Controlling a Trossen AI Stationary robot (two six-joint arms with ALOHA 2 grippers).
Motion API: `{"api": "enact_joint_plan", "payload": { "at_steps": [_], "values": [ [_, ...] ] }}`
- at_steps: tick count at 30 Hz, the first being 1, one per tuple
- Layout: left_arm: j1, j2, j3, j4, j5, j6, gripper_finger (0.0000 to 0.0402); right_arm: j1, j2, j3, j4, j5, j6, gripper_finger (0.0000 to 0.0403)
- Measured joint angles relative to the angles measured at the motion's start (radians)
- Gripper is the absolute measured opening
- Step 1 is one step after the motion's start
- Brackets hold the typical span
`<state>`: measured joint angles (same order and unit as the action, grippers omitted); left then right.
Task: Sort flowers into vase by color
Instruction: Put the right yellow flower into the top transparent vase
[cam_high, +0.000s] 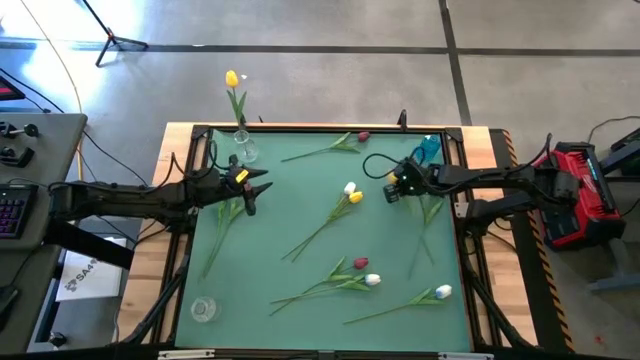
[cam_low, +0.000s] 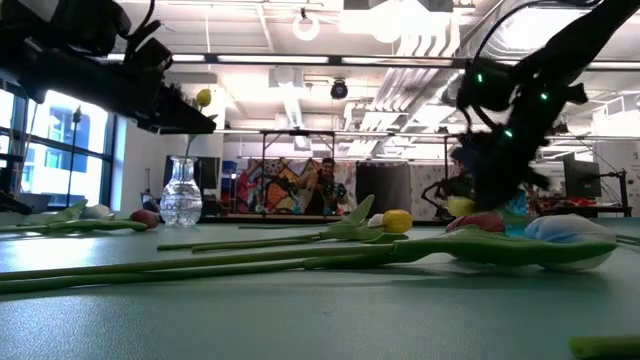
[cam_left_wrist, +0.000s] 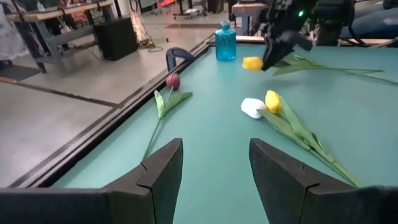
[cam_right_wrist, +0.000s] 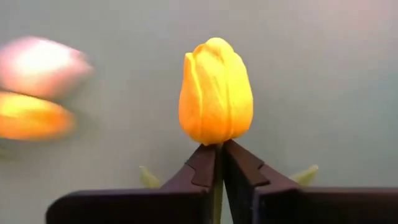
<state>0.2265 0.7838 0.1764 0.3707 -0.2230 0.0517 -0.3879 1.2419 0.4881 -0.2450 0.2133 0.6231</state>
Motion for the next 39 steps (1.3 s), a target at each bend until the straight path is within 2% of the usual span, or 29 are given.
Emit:
{"api": "enact_joint_plan", "payload": {
  "at_steps": [7,12,15,21,28,34,39],
  "values": [
    [0.0,0.076,0.0,0.101,0.027,-0.026,0.0175,0.097,0.0,0.0,0.519,-0.032,-0.132,0.0007],
    [0.0,0.167,0.0,0.248,0.036,-0.106,0.0175,0.14,-0.001,0.0,0.884,-0.004,-0.331,0.0003],
    [0.0,0.238,0.0,0.351,0.047,-0.126,0.0175,0.148,-0.002,0.0,1.025,-0.011,-0.433,0.0002],
    [-0.01,0.387,0.051,0.499,0.144,-0.128,0.0175,0.168,0.023,0.0,1.11,-0.075,-0.554,0.0001],
    [-0.056,0.597,0.215,0.496,0.167,-0.085,0.0175,0.218,0.086,0.0,1.283,-0.169,-0.66,0.0001],
    [-0.087,0.731,0.344,0.495,0.183,-0.059,0.0176,0.249,0.087,0.001,1.365,-0.171,-0.677,0.0001],
    [-0.11,0.805,0.453,0.496,0.213,-0.048,0.0208,0.267,0.087,0.001,1.381,-0.183,-0.684,0.0001]
  ]
}}
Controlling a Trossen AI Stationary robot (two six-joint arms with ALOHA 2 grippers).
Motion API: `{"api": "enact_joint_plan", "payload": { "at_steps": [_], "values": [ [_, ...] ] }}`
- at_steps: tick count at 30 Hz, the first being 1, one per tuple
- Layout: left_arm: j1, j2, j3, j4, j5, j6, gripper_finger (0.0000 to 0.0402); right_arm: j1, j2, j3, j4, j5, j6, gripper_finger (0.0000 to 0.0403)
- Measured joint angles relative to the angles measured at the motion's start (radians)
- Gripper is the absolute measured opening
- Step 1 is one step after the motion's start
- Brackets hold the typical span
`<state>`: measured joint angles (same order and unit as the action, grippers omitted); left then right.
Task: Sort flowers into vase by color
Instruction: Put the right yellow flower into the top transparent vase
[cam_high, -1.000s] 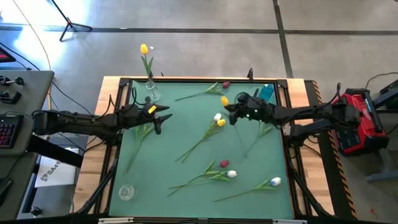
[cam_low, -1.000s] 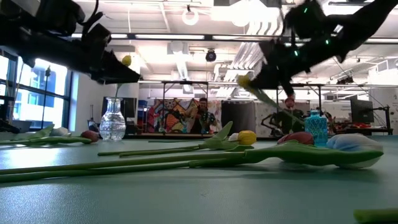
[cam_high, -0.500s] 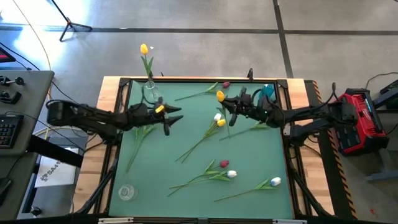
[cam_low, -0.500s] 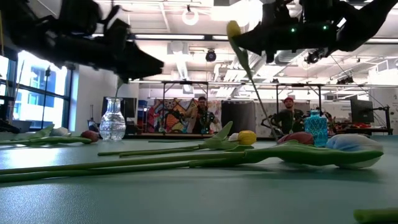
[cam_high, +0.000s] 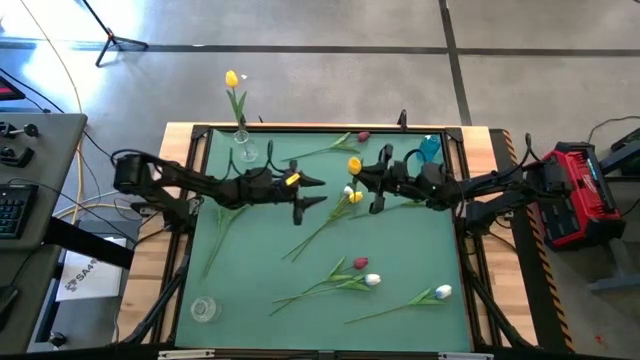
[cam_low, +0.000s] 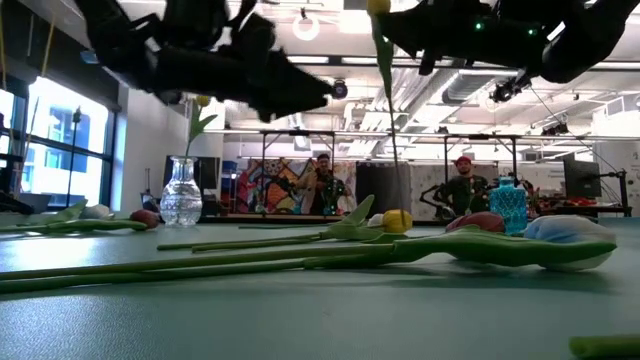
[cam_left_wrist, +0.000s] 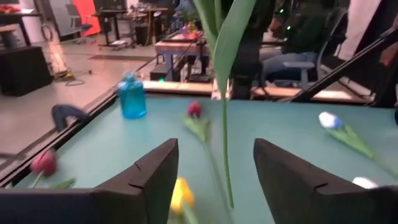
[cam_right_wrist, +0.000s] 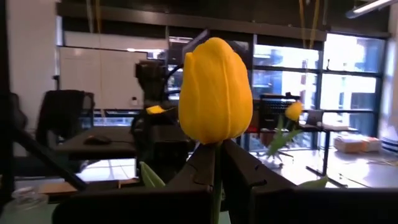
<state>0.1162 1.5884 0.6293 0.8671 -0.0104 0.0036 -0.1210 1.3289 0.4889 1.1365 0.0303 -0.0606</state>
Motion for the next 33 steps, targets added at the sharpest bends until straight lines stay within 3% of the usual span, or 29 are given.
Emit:
{"api": "enact_joint_plan", "payload": {
  "at_steps": [6,15,22,33],
  "values": [
    [-0.015,0.1,0.118,-0.003,0.007,0.001,0.0261,0.024,0.0,0.0,0.035,-0.047,-0.01,0.0],
    [-0.015,0.191,0.241,0.0,0.098,0.001,0.0268,0.034,0.0,0.0,0.035,-0.047,-0.027,0.0],
    [-0.02,0.219,0.285,-0.004,0.143,0.0,0.0235,0.033,0.0,0.0,0.044,-0.069,-0.043,0.0],
    [-0.019,0.218,0.316,-0.007,0.133,0.0,0.0162,0.032,0.0,0.001,0.091,-0.167,-0.055,0.0]
  ]
}}
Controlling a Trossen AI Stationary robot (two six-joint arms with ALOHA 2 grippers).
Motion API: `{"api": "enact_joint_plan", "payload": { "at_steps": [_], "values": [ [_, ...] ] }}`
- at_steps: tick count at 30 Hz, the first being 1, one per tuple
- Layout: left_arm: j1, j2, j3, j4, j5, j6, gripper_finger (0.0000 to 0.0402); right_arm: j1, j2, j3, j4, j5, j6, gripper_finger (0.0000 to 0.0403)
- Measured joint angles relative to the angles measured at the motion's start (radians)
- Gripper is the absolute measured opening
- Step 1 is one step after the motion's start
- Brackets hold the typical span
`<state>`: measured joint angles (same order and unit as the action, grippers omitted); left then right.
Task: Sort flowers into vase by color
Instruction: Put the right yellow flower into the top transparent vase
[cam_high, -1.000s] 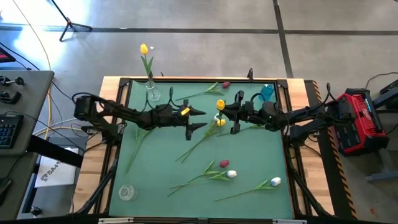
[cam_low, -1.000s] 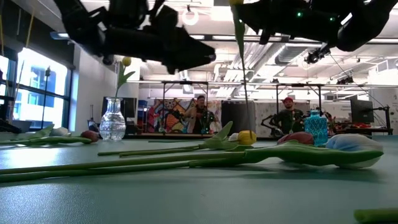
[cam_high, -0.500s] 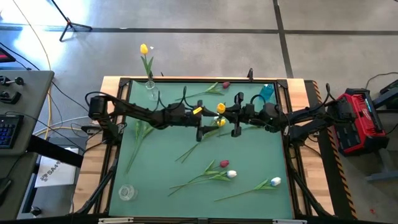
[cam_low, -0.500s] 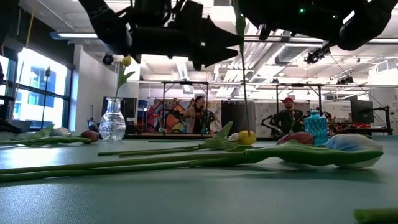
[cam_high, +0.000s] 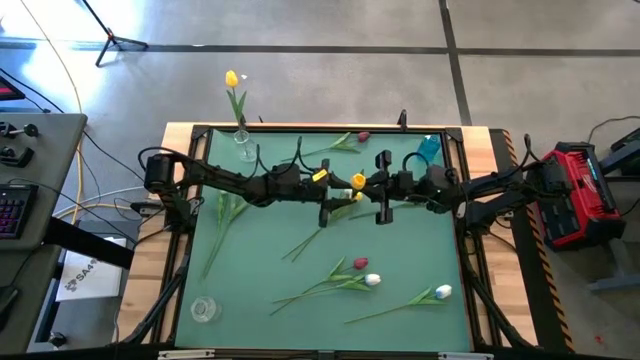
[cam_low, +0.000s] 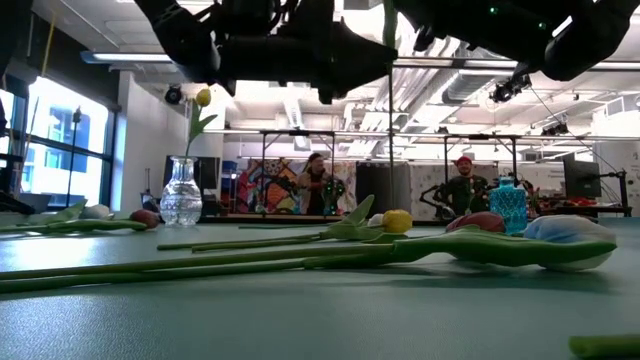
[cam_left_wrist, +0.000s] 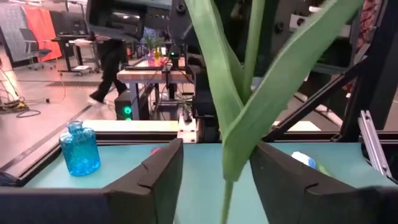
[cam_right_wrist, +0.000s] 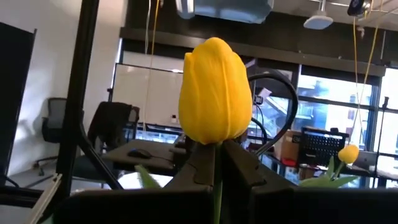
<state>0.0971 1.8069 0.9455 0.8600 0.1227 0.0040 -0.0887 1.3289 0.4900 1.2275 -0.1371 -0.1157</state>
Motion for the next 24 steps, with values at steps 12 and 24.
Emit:
{"api": "enact_joint_plan", "payload": {
  "at_steps": [12,24],
  "values": [
    [0.0,0.0,0.0,-0.03,0.033,0.0,0.005,0.0,0.0,0.0,-0.015,0.033,0.006,0.0005],
    [0.001,-0.007,-0.001,-0.065,-0.018,0.024,0.0003,0.003,0.0,0.0,-0.076,0.163,0.03,0.0105]
  ]
}}
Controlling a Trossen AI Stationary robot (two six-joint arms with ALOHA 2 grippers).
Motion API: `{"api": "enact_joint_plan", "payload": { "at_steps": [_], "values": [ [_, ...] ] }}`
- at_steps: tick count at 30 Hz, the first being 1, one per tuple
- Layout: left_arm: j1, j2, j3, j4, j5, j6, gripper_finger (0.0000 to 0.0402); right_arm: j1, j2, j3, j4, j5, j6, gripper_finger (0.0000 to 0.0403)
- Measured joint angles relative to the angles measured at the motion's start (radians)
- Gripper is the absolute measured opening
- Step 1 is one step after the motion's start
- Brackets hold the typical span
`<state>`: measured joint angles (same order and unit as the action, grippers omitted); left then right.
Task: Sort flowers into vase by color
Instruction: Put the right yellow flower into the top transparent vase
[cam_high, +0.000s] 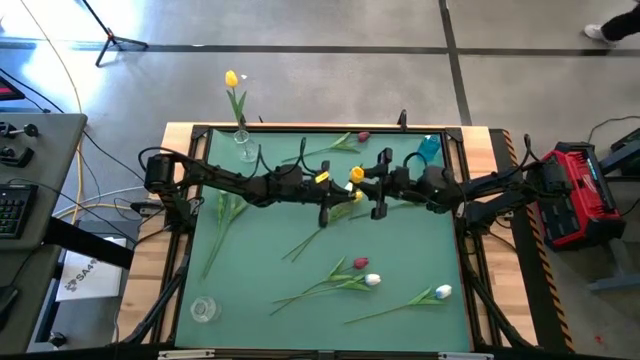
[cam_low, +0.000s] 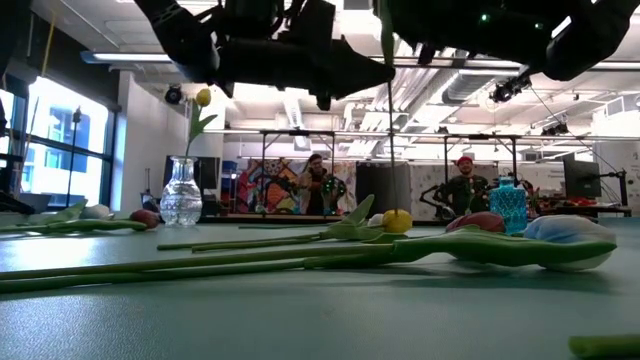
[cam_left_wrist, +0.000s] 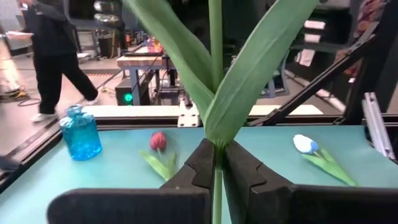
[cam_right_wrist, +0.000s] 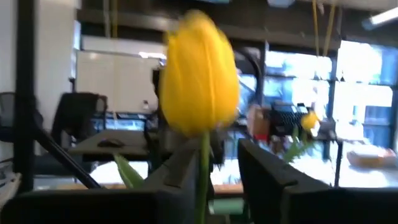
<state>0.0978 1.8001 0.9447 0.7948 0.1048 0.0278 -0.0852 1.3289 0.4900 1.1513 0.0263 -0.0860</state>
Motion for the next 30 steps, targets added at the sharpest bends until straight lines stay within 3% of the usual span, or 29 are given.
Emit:
{"api": "enact_joint_plan", "payload": {
  "at_steps": [6,10,15,21,26,30],
  "values": [
    [0.0,-0.074,-0.001,-0.136,-0.146,0.063,0.0001,0.025,-0.014,0.0,-0.118,0.126,0.007,0.0164],
    [0.004,-0.143,-0.001,-0.214,-0.173,0.089,0.0001,0.05,-0.077,0.0,-0.215,0.223,-0.007,0.0182],
    [0.038,-0.25,-0.07,-0.21,-0.179,0.094,0.0,0.085,-0.197,0.0,-0.385,0.343,-0.027,0.0183],
    [0.092,-0.45,-0.234,-0.195,-0.266,0.079,0.0,0.095,-0.321,0.0,-0.657,0.439,0.047,0.0183],
    [0.115,-0.636,-0.326,-0.239,-0.346,0.088,0.0,0.091,-0.319,-0.001,-0.819,0.5,0.169,0.0183],
    [0.136,-0.777,-0.332,-0.393,-0.42,0.108,0.0,0.091,-0.278,-0.002,-0.879,0.549,0.236,0.0183]
  ]
}}
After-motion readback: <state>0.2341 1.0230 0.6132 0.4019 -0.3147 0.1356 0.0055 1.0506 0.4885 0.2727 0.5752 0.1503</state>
